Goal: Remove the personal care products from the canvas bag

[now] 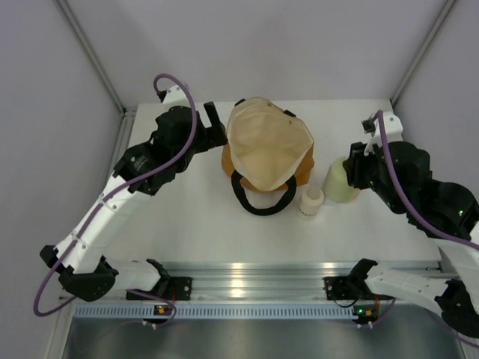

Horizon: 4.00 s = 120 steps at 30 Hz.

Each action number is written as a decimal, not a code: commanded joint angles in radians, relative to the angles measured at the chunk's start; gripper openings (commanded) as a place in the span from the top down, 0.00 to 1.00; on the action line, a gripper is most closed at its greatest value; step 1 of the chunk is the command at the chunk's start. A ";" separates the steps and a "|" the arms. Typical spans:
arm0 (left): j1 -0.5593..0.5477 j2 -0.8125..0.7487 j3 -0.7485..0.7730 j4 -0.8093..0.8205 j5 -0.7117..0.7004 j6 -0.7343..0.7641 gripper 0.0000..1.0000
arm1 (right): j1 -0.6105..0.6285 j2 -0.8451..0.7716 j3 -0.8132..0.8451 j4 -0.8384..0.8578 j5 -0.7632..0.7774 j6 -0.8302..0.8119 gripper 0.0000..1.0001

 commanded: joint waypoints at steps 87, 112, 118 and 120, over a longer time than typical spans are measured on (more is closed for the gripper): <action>0.336 -0.579 -0.463 -0.189 -0.126 0.180 0.02 | 0.007 -0.378 -0.141 -0.304 0.259 0.227 0.01; 0.330 -0.592 -0.504 -0.147 -0.143 0.219 0.02 | 0.007 -0.327 -0.211 -0.230 0.319 0.182 0.01; 0.330 -0.564 -0.481 -0.124 -0.140 0.223 0.02 | 0.009 -0.340 -0.228 -0.171 0.319 0.175 0.01; 0.330 -0.556 -0.476 -0.123 -0.135 0.222 0.02 | 0.007 -0.346 -0.236 -0.155 0.313 0.172 0.00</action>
